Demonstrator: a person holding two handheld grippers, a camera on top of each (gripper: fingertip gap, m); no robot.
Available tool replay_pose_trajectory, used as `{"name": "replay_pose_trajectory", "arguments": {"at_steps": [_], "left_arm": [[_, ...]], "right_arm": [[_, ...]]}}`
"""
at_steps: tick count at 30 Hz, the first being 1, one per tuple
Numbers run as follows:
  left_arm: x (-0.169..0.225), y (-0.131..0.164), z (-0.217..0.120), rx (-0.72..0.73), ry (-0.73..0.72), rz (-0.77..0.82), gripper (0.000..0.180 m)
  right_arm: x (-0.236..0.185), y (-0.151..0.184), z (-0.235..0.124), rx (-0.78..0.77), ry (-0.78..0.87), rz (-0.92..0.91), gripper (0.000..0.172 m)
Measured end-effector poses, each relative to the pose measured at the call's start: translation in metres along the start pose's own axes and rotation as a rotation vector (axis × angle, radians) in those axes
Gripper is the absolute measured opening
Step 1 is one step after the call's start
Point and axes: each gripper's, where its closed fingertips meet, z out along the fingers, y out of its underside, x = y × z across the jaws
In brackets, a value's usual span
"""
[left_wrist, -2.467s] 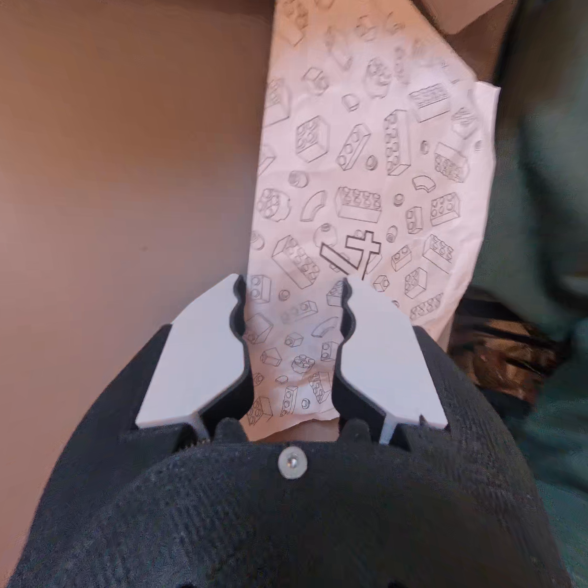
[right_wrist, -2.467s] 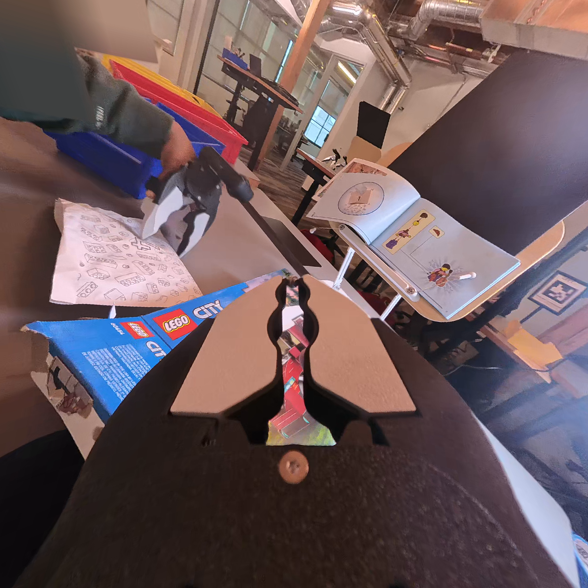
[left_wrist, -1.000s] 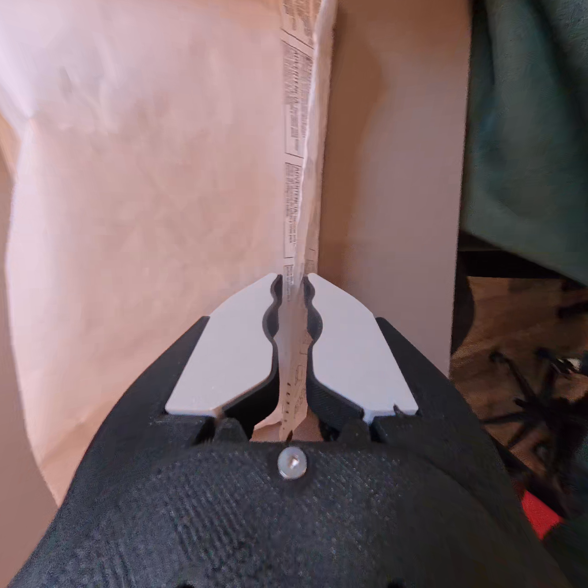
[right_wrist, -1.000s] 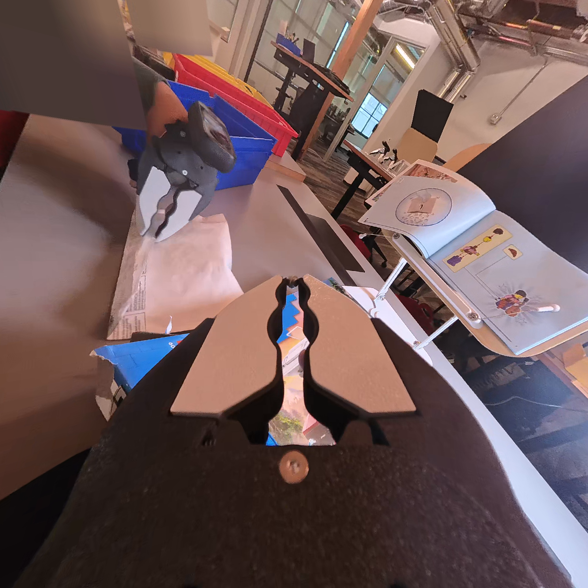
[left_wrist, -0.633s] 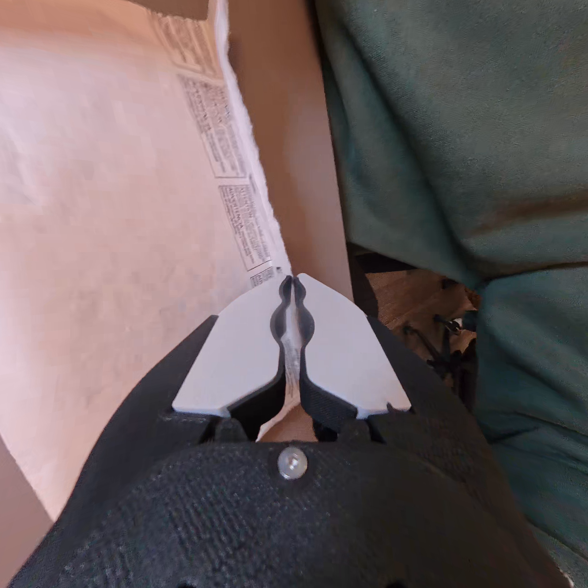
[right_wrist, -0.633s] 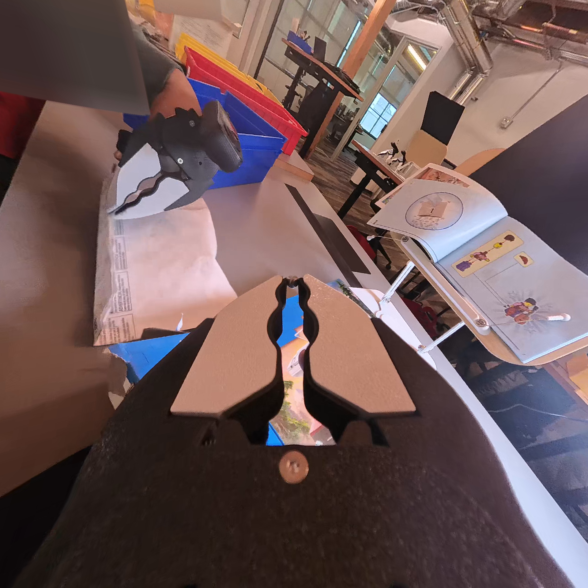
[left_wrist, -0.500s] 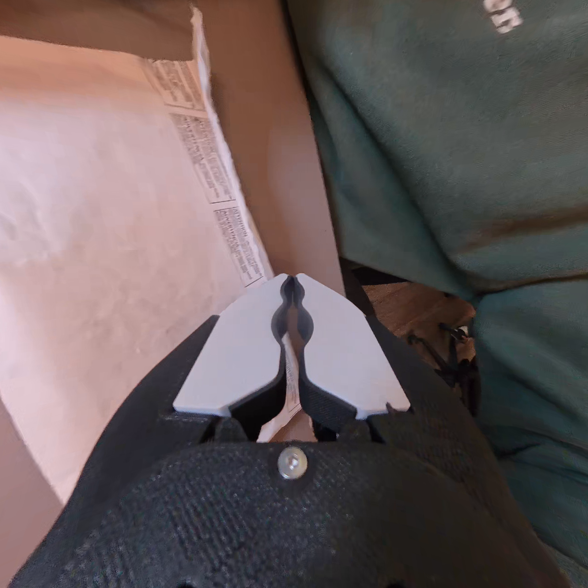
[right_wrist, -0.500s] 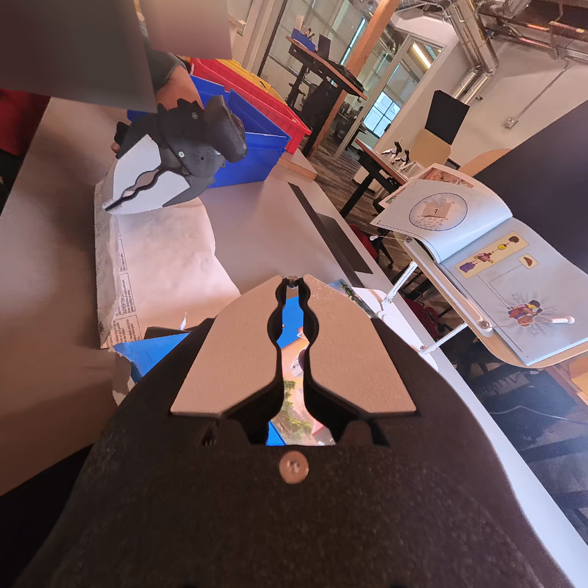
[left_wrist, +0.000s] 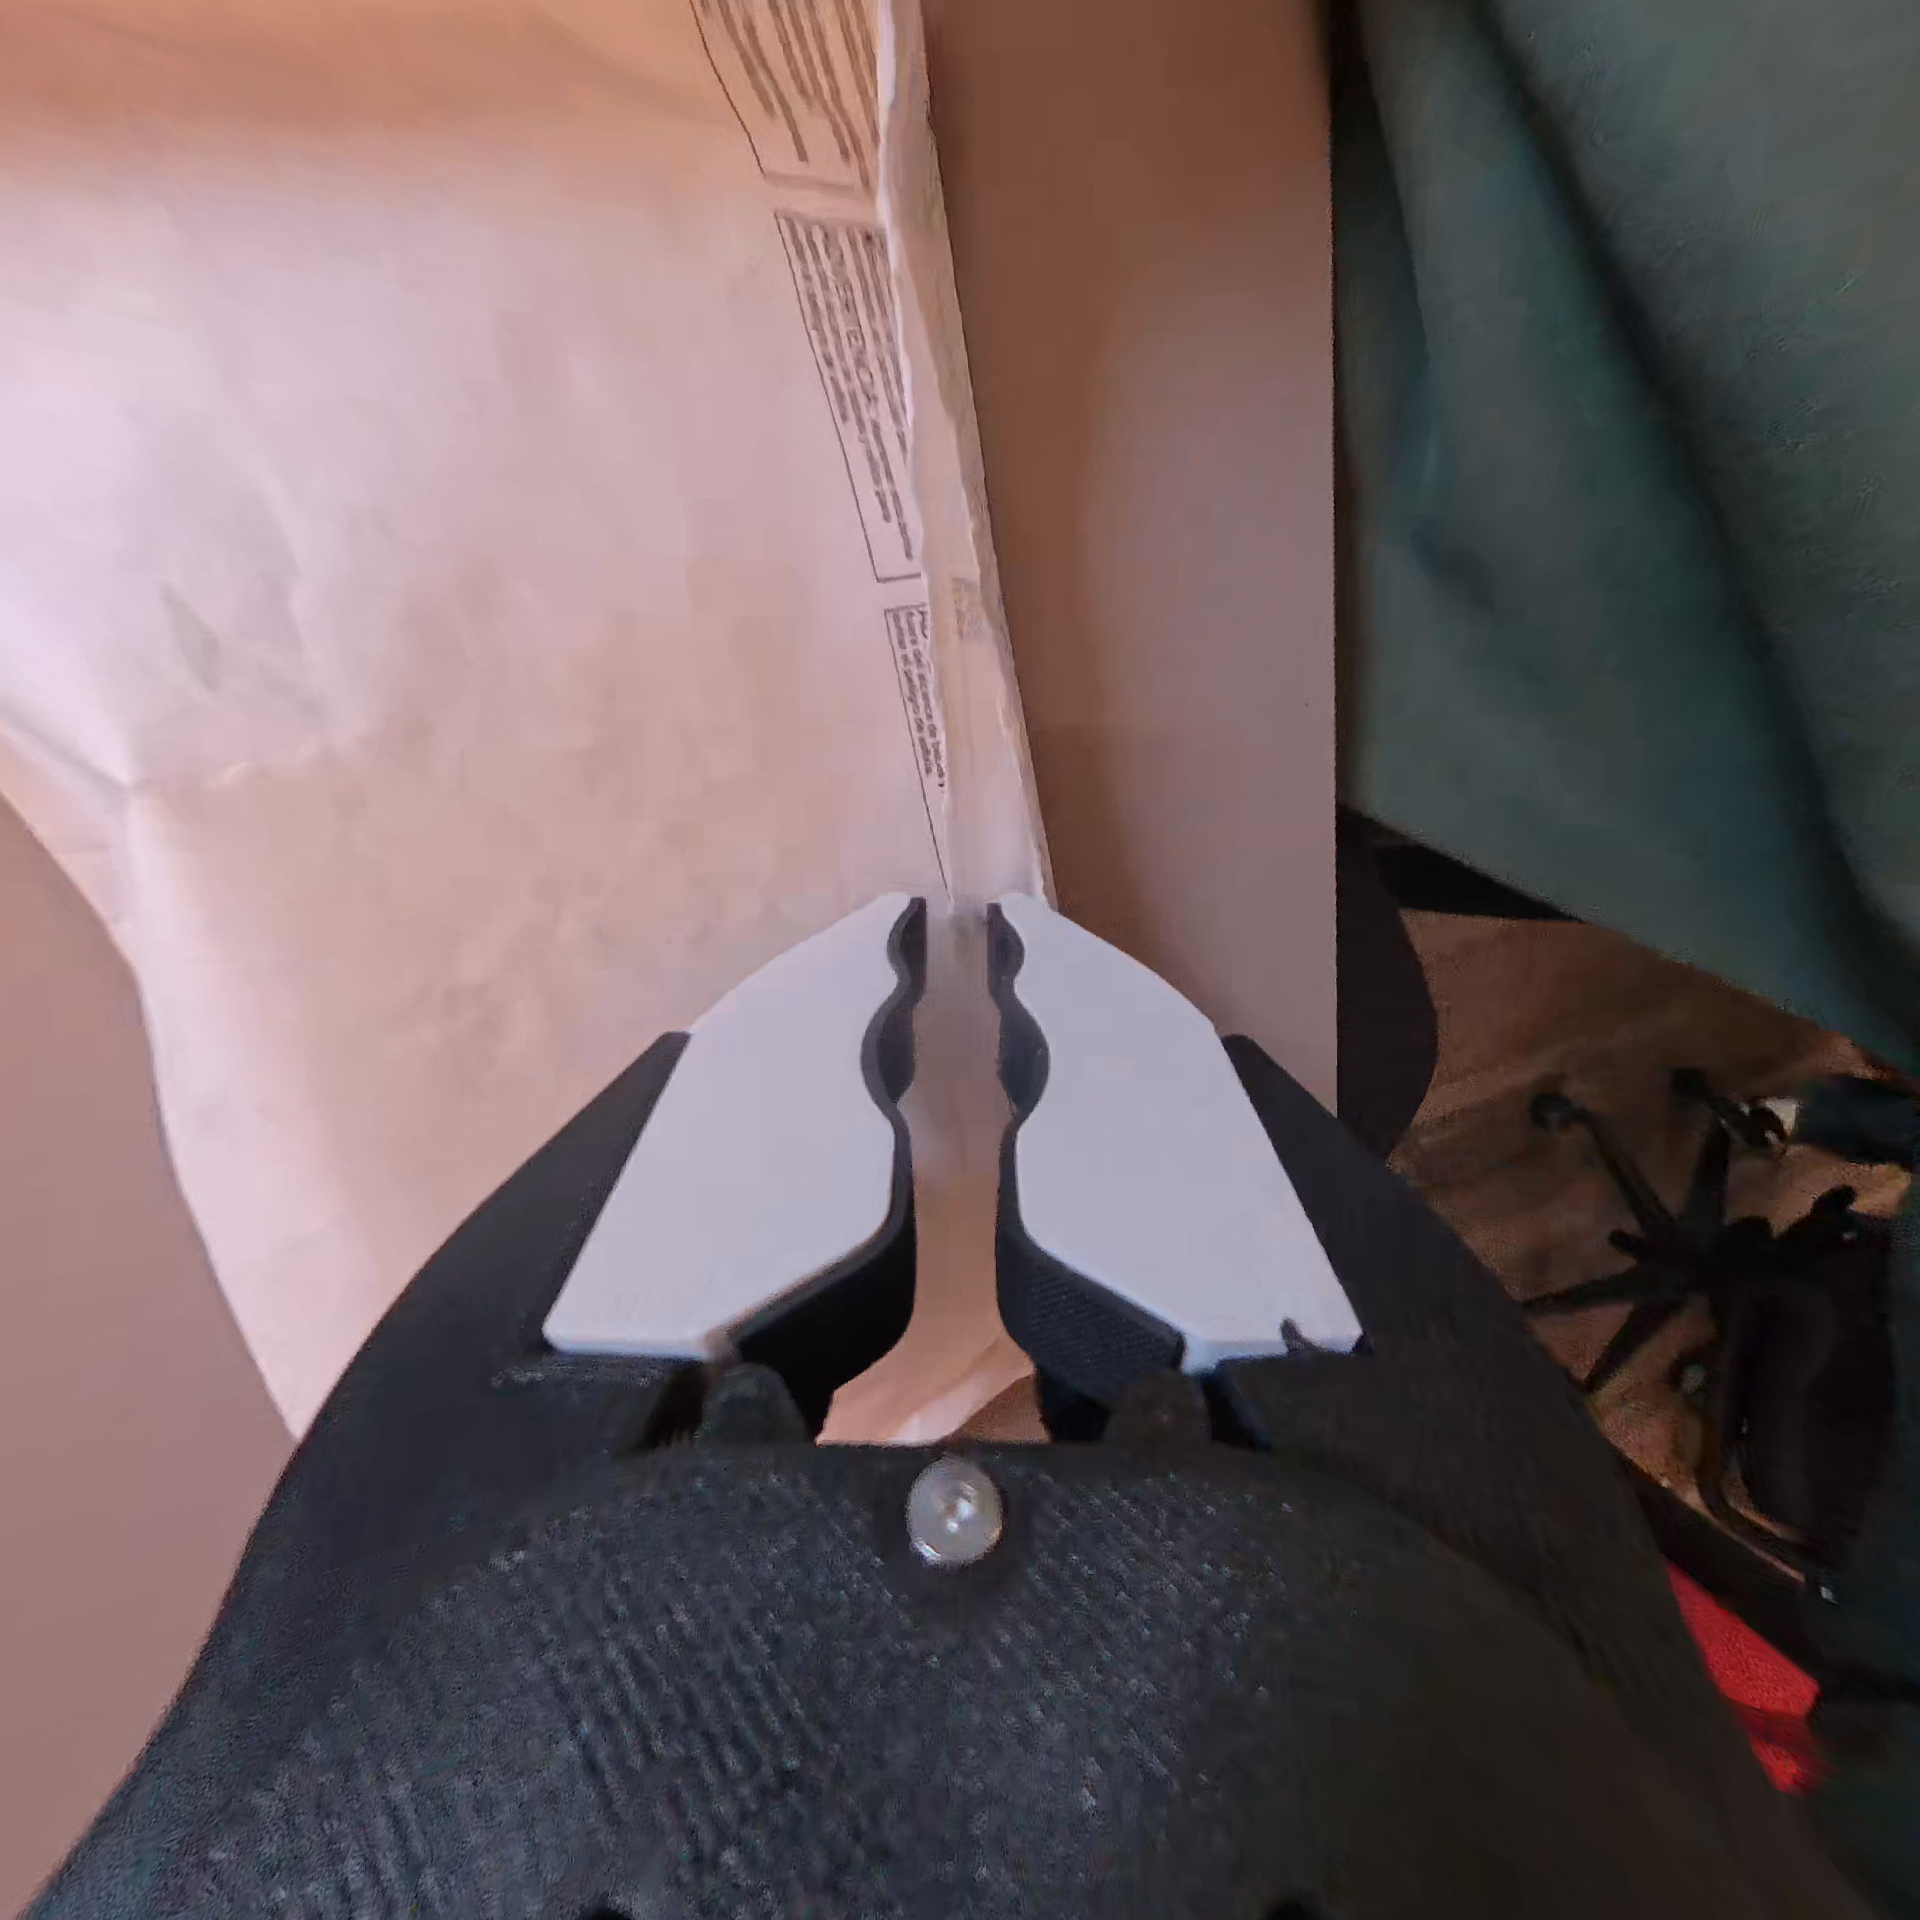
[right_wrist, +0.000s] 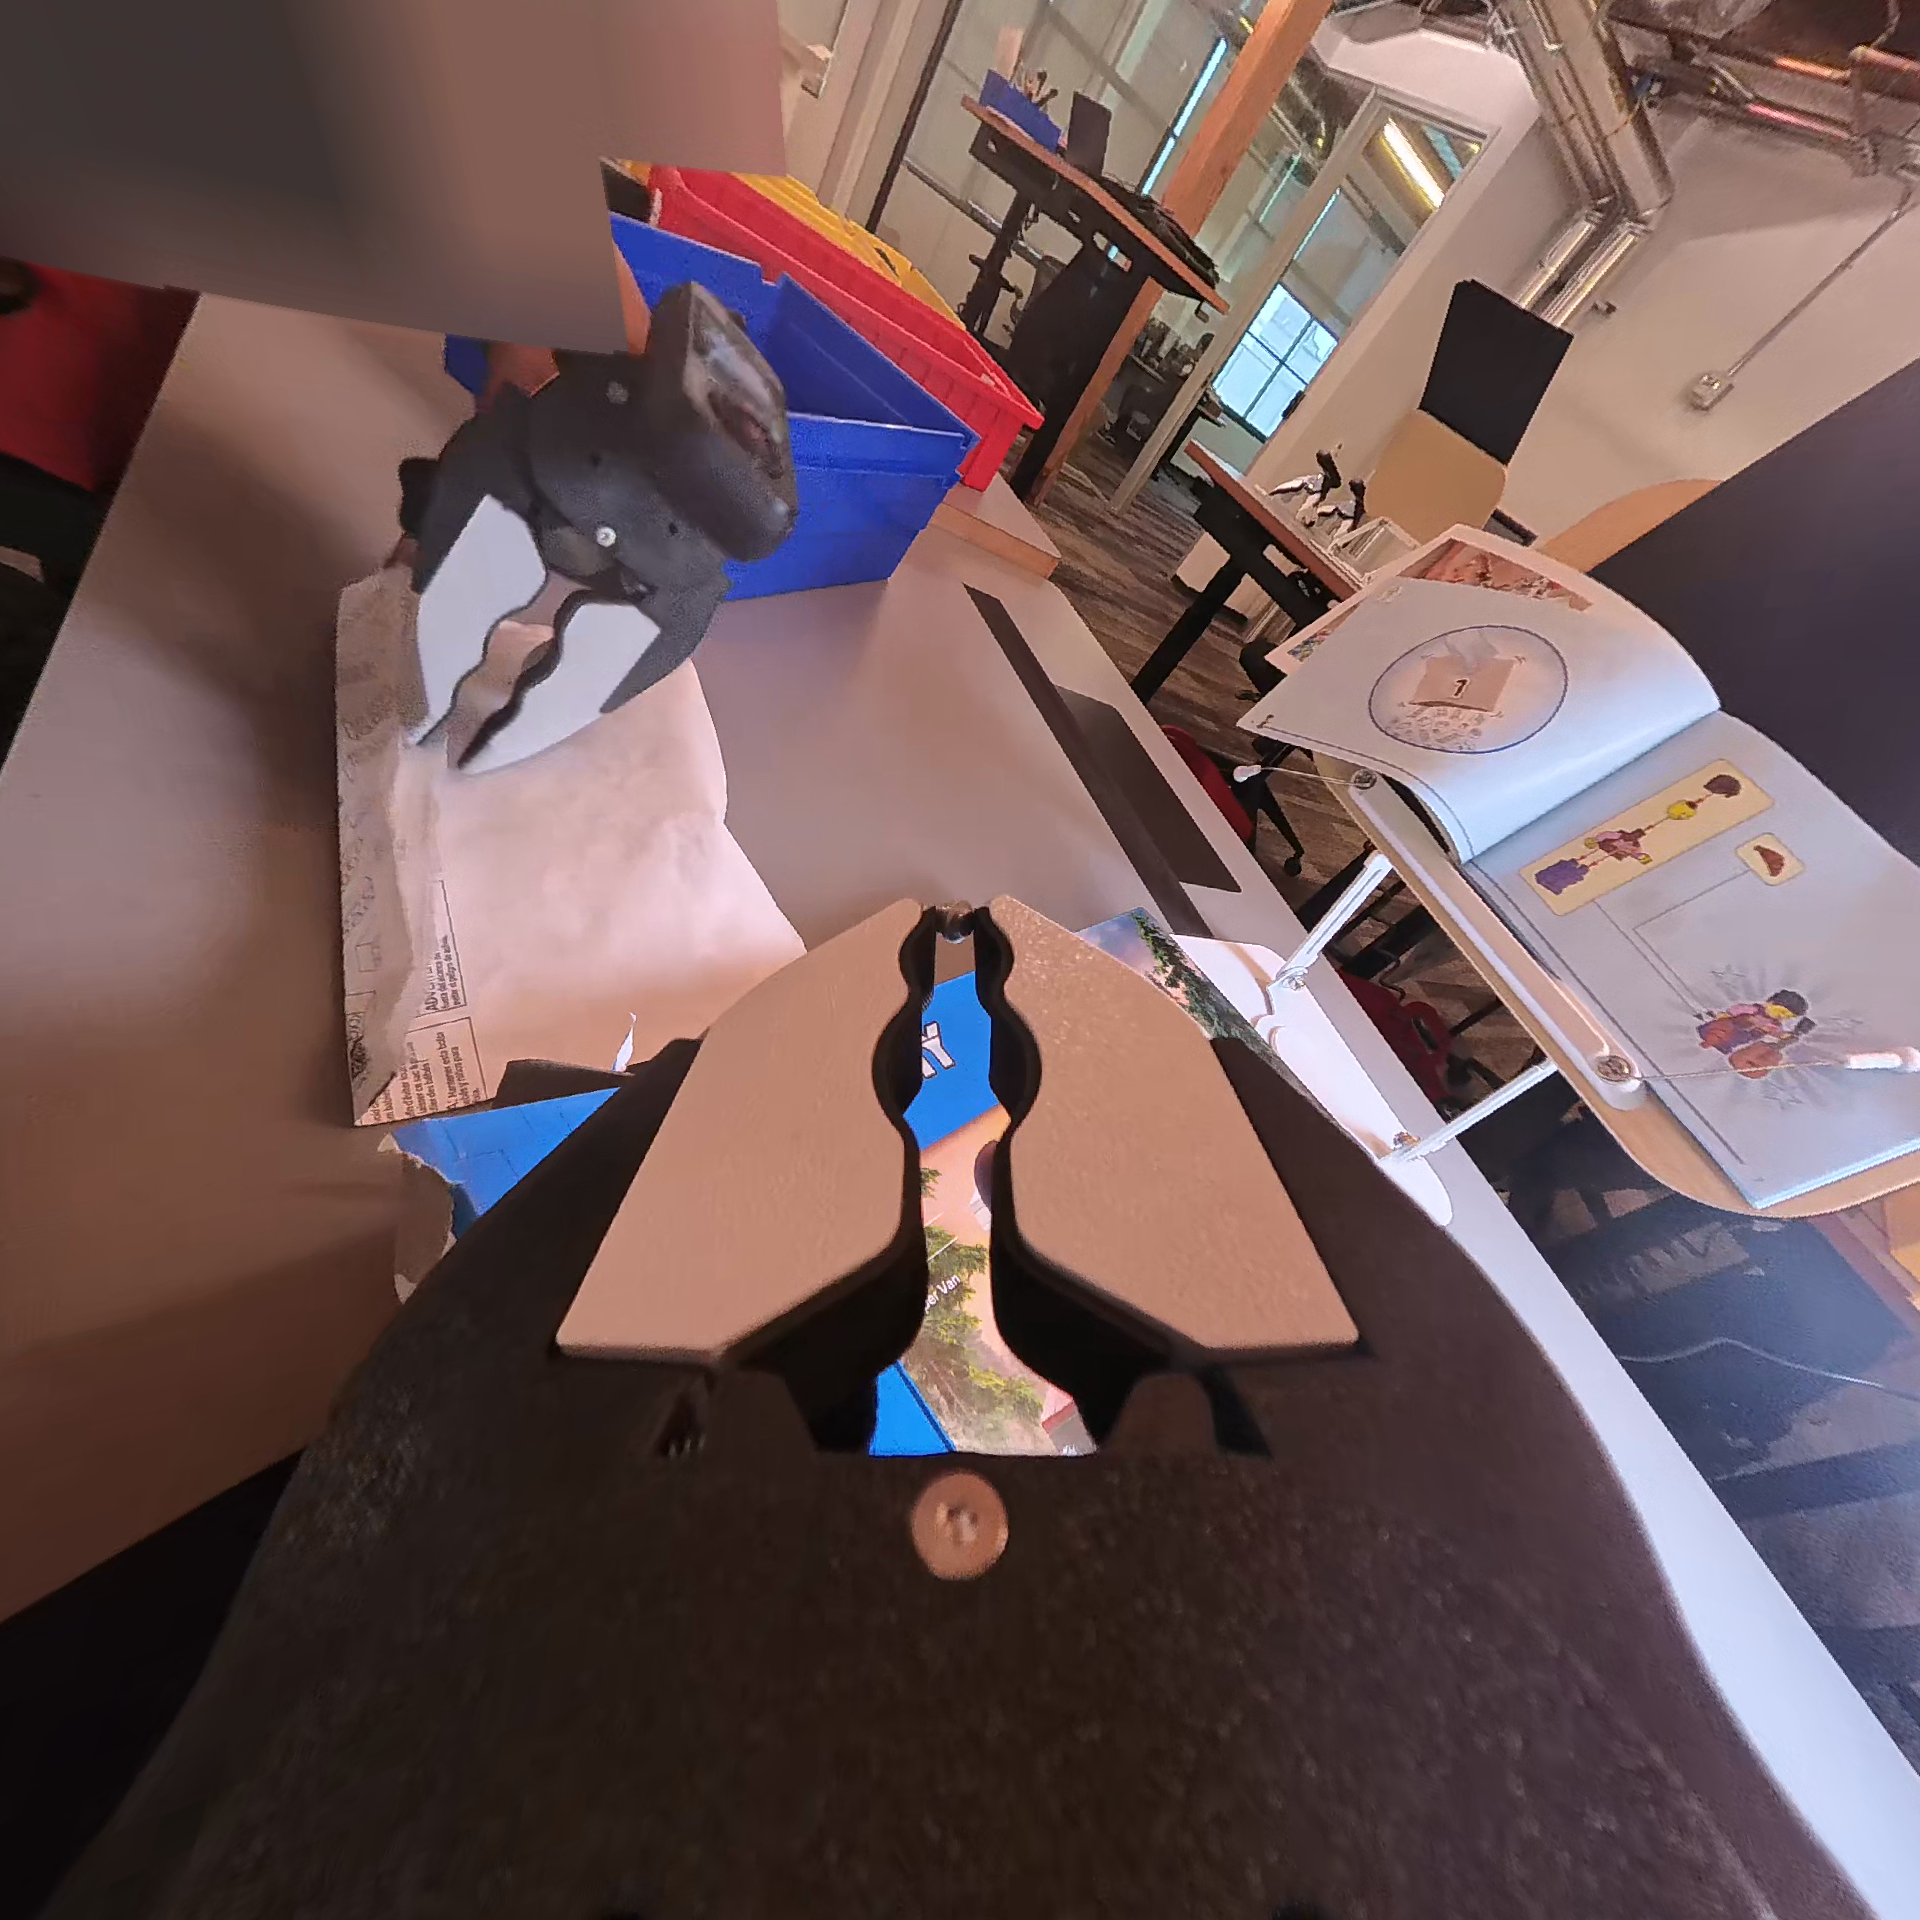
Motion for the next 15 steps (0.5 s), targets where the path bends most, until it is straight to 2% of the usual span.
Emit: {"name": "replay_pose_trajectory", "arguments": {"at_steps": [6, 8, 13, 15], "left_arm": [[0.013, 0.007, 0.018, -0.066, 0.018, -0.012, 0.006], [0.016, 0.008, 0.026, -0.101, -0.020, 0.019, 0.001], [0.013, 0.004, 0.028, -0.185, -0.302, 0.148, 0.001], [-0.003, -0.004, 0.016, -0.164, -0.505, 0.096, 0.001]], "right_arm": [[-0.001, 0.002, 0.001, -0.002, -0.006, 0.003, 0.007], [-0.001, 0.002, 0.000, -0.004, -0.003, -0.002, 0.007], [-0.001, 0.002, -0.003, 0.001, 0.009, 0.005, 0.007], [-0.001, 0.001, -0.003, 0.003, 0.008, 0.002, 0.007]]}}
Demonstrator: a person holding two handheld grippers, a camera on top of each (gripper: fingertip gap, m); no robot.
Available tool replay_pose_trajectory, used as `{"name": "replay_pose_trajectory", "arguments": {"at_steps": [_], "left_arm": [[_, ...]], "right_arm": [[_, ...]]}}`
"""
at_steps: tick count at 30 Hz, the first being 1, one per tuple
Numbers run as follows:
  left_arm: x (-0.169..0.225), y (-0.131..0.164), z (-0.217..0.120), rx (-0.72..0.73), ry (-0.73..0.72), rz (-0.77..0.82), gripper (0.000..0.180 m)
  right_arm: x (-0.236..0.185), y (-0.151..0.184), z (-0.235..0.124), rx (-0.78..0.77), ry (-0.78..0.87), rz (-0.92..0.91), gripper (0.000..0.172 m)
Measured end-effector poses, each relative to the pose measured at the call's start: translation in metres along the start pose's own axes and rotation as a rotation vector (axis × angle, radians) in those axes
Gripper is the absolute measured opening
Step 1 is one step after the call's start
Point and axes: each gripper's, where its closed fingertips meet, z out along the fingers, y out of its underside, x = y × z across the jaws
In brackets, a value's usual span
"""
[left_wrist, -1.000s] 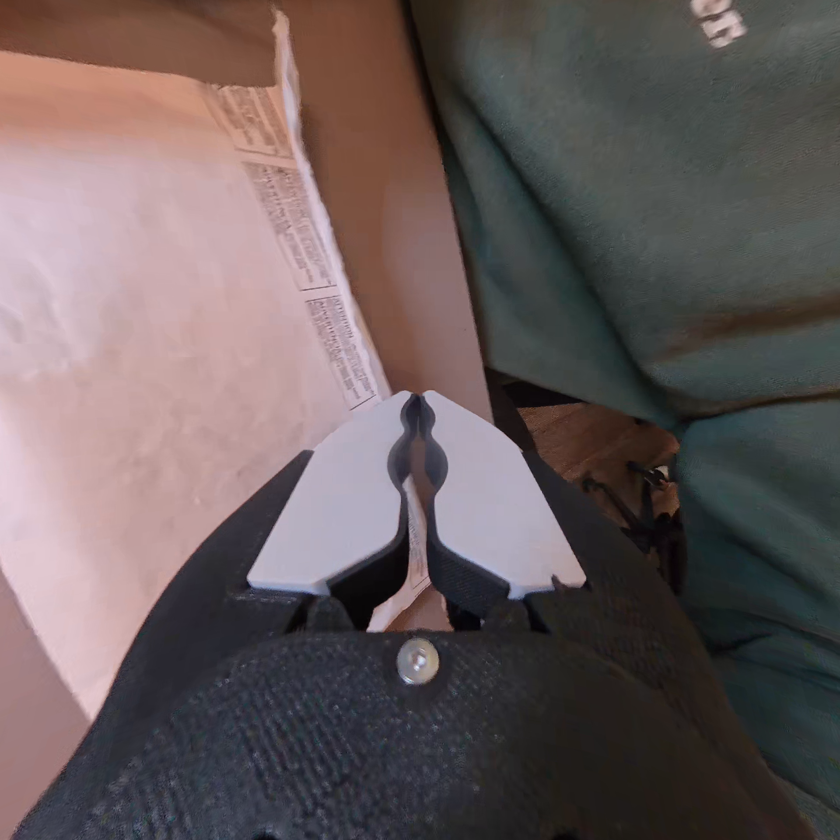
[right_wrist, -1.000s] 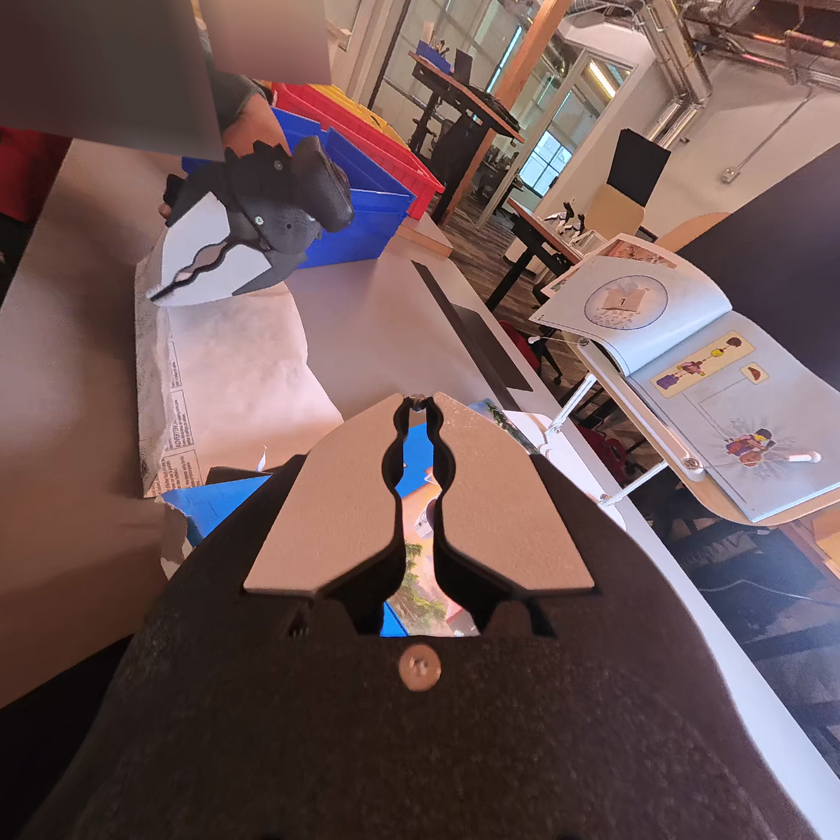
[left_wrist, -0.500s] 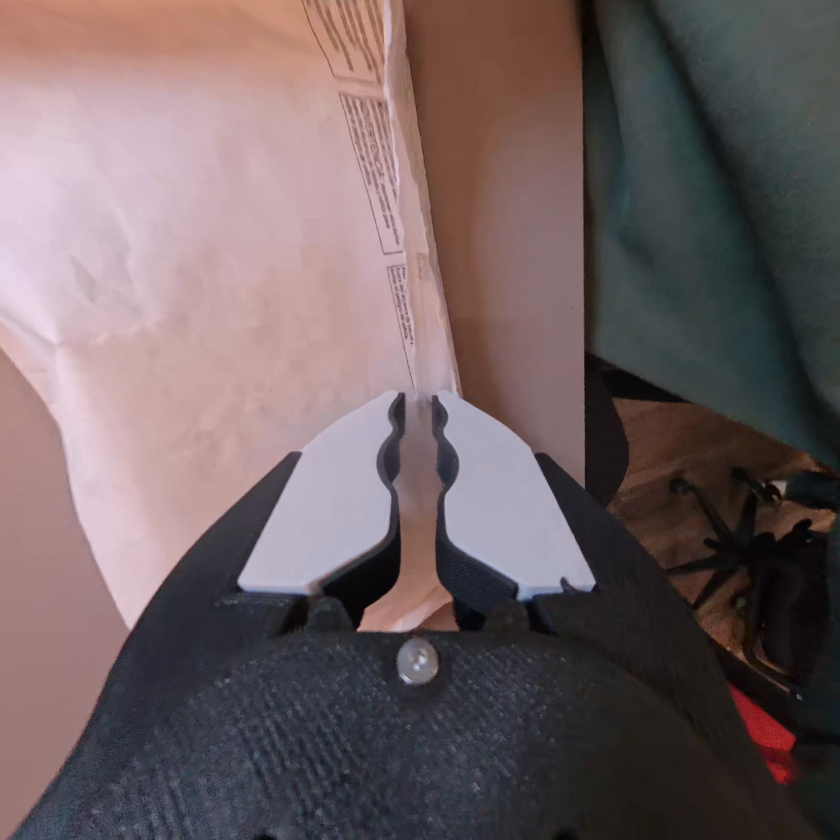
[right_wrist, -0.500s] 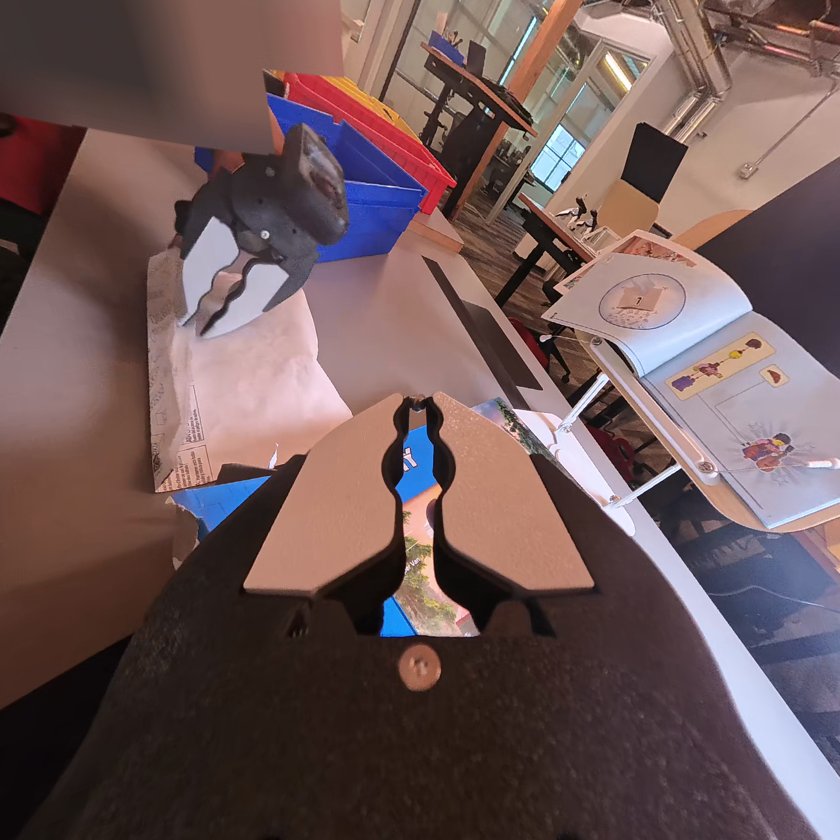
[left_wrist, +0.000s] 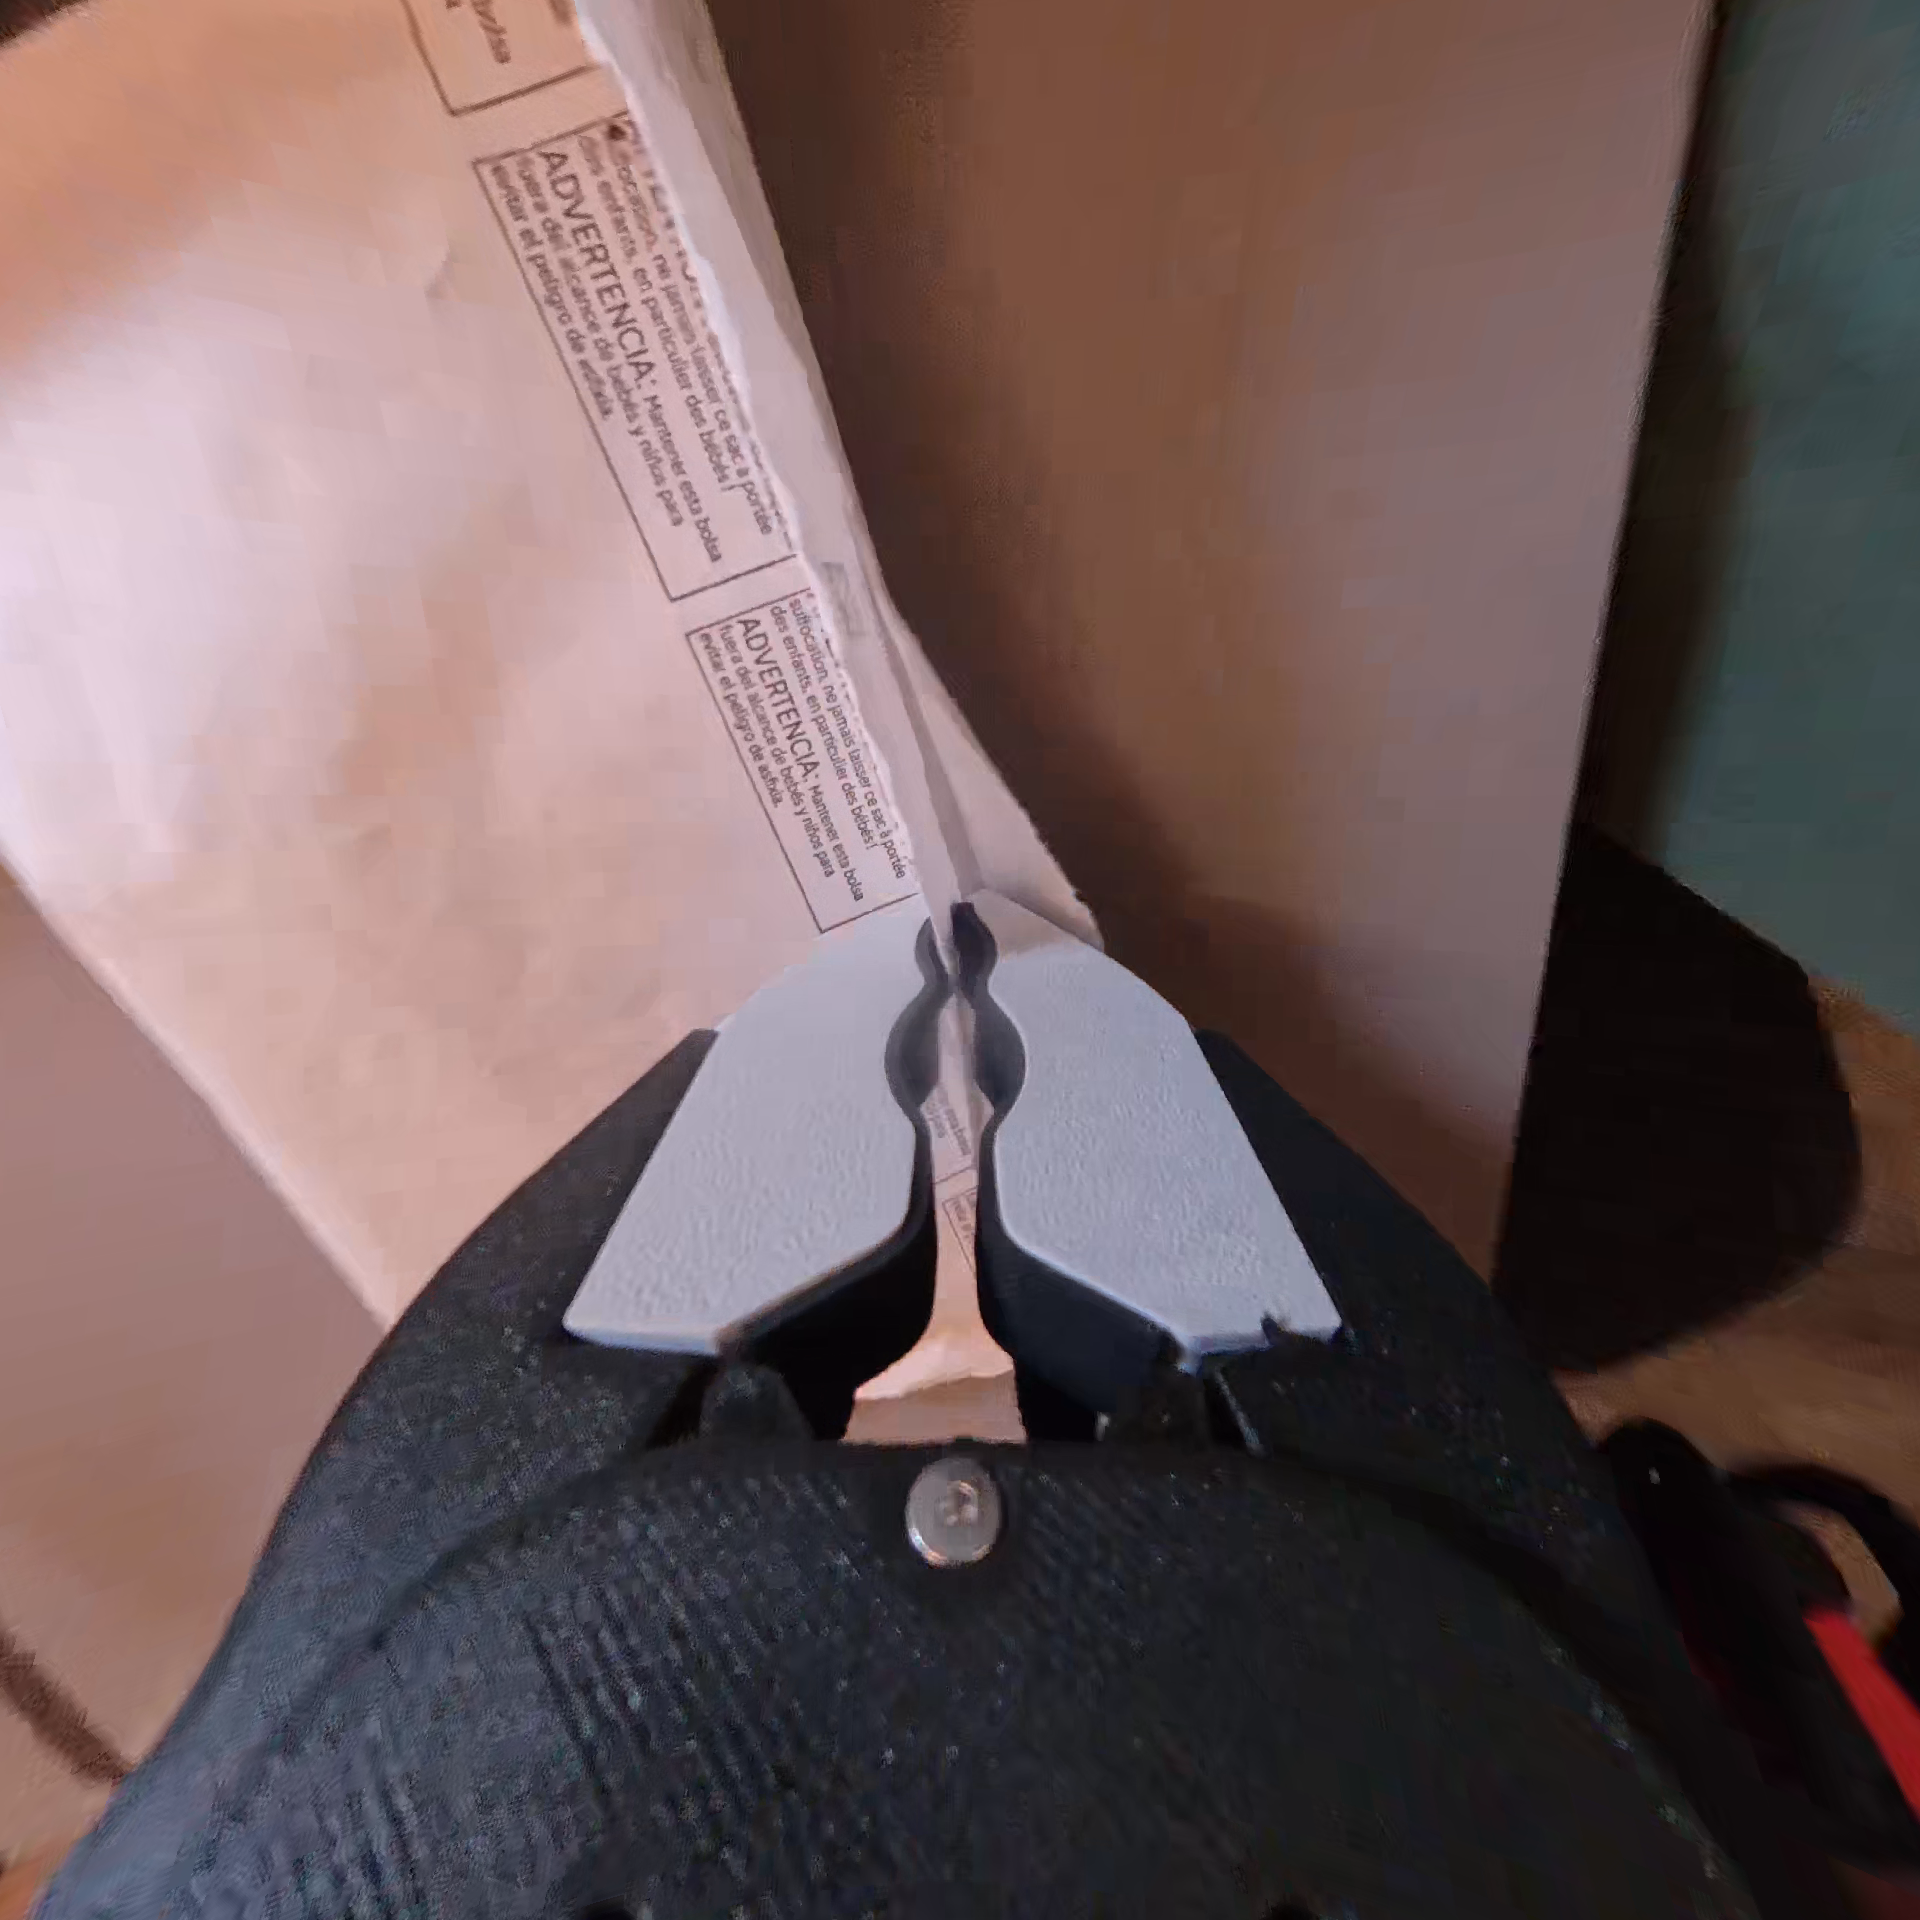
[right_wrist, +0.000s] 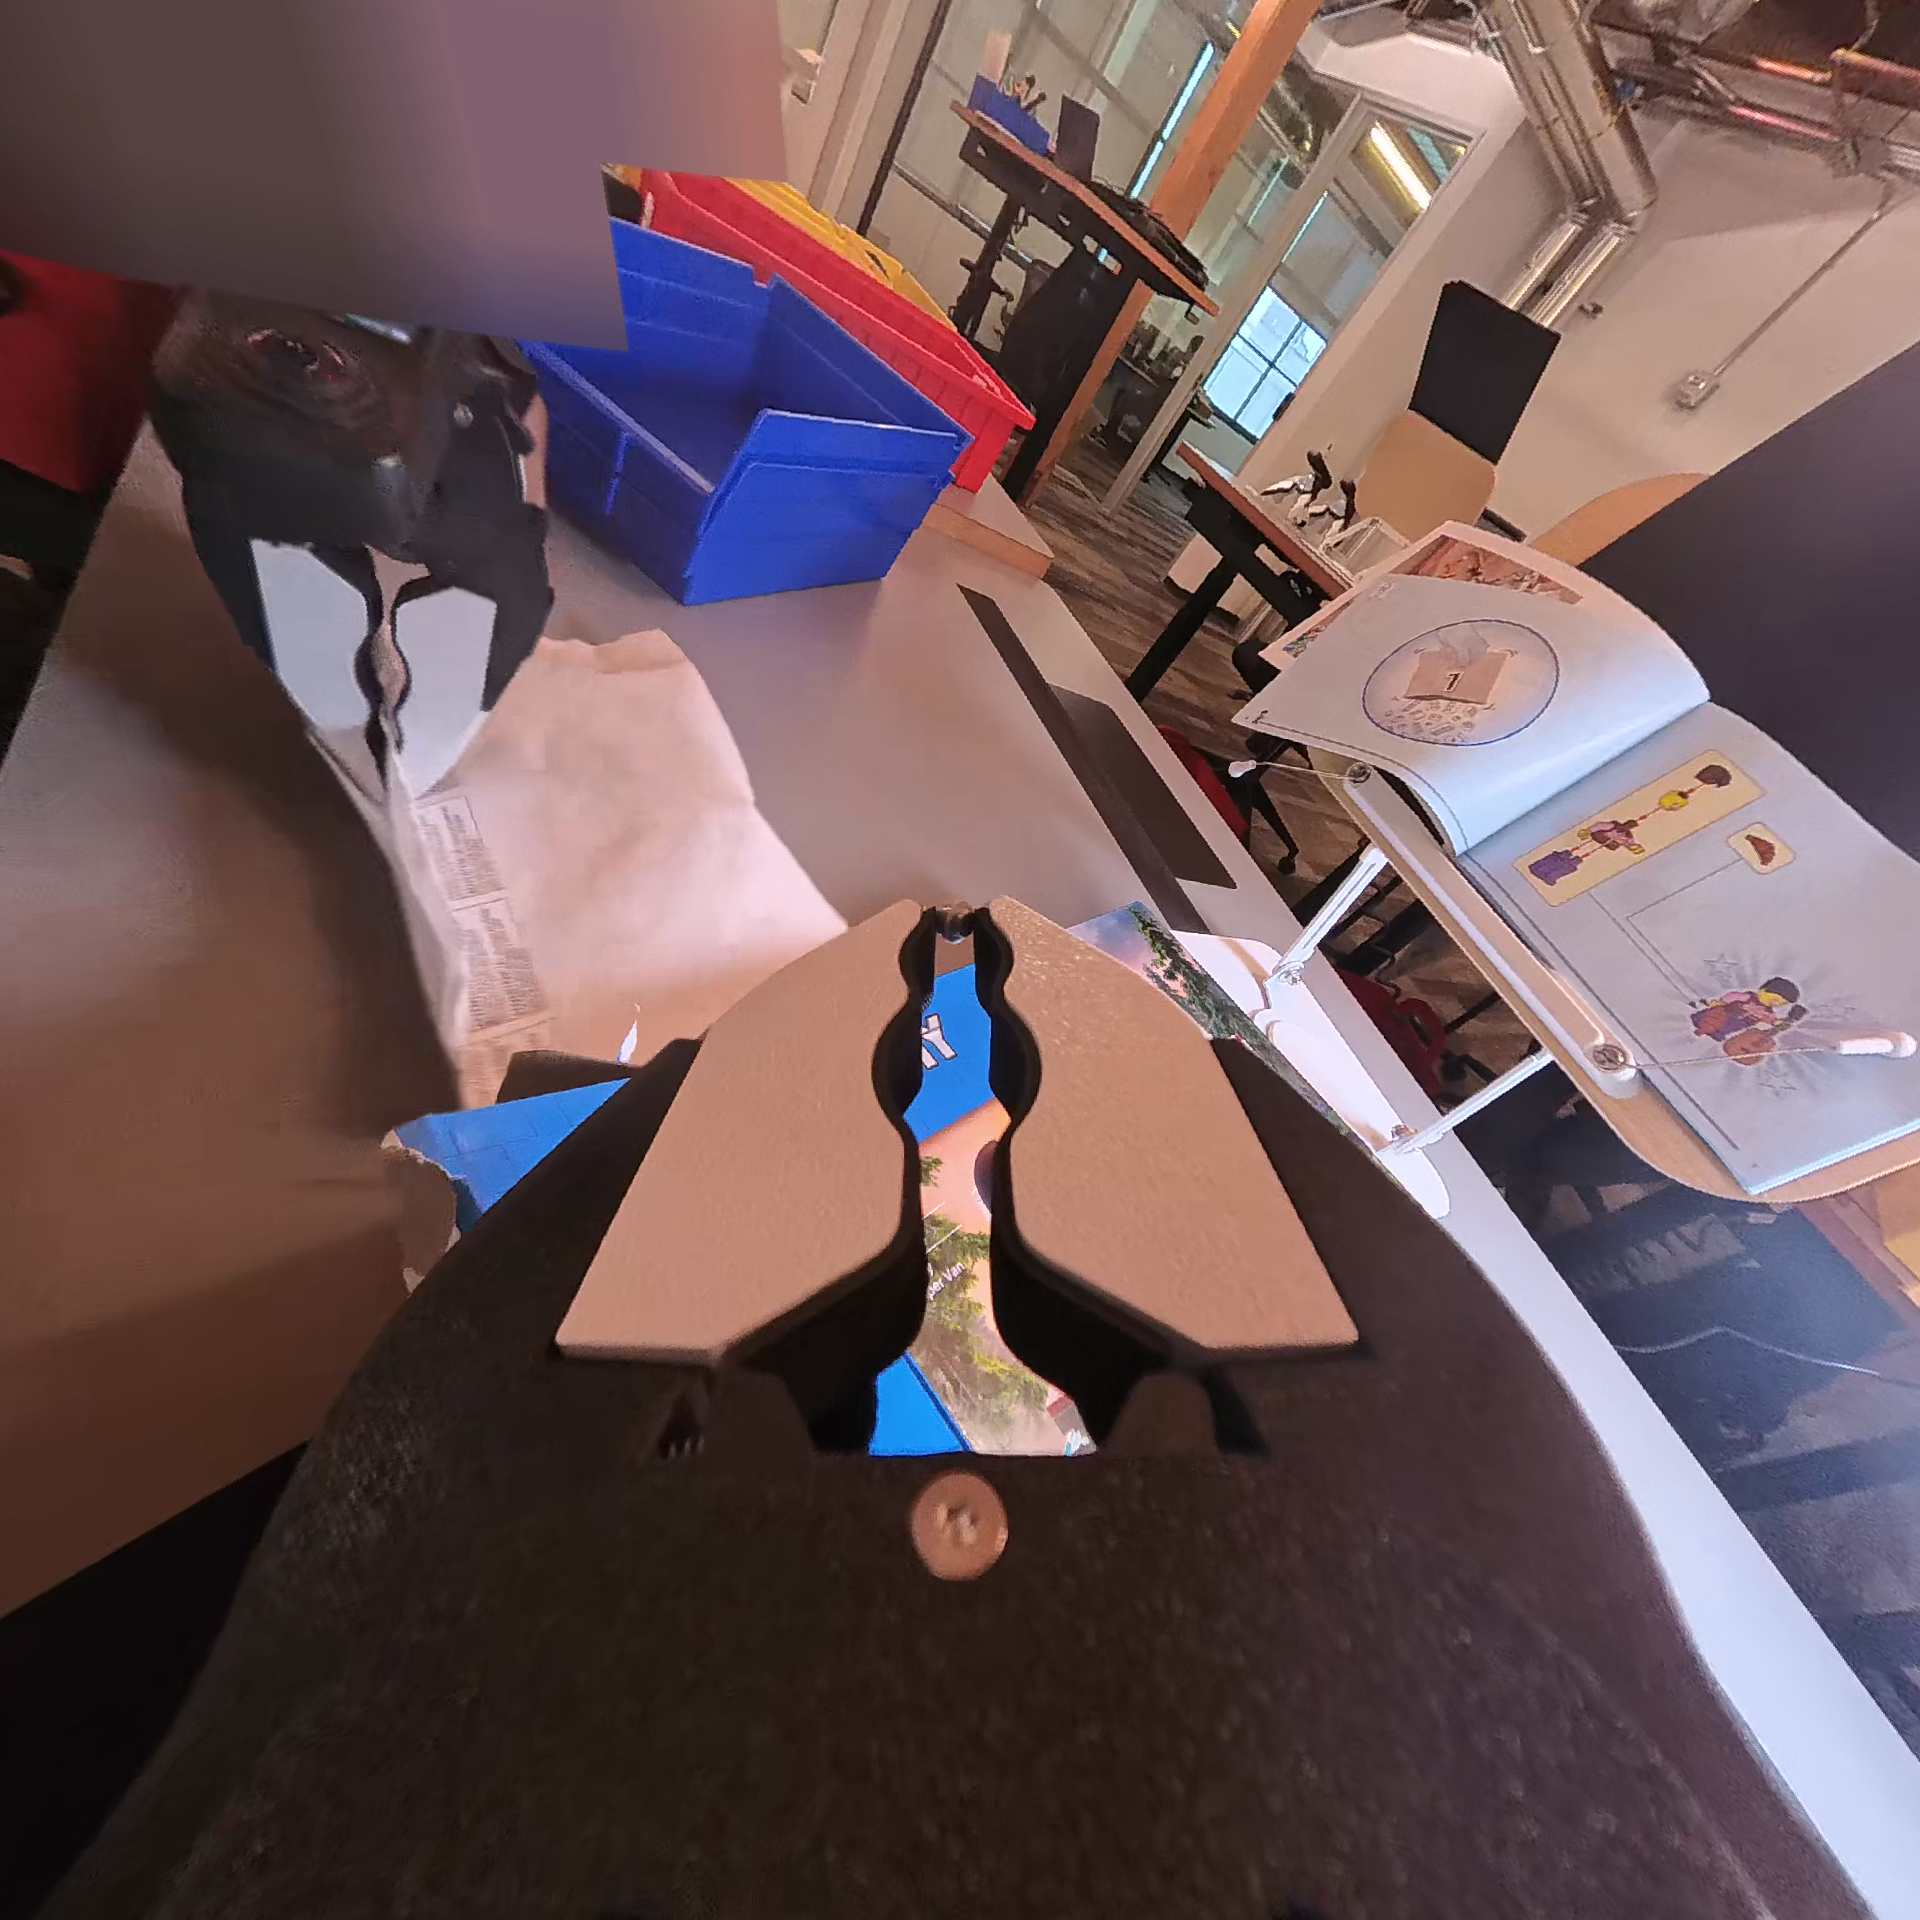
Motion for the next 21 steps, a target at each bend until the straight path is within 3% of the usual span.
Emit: {"name": "replay_pose_trajectory", "arguments": {"at_steps": [3, 7, 13, 21], "left_arm": [[-0.035, -0.017, -0.039, 0.127, -0.212, -0.132, 0.001], [-0.068, -0.026, -0.079, 0.159, -0.382, -0.187, 0.001], [-0.083, -0.065, -0.094, 0.313, -0.364, -0.261, 0.000], [-0.095, -0.070, -0.101, 0.466, -0.287, -0.324, 0.000]], "right_arm": [[-0.005, -0.008, 0.002, 0.010, -0.022, -0.019, 0.007], [-0.018, -0.032, 0.014, 0.013, -0.072, -0.119, 0.007], [-0.037, -0.072, 0.060, -0.027, -0.164, -0.334, 0.007], [-0.060, -0.025, 0.116, -0.382, -0.463, -0.531, 0.007]]}}
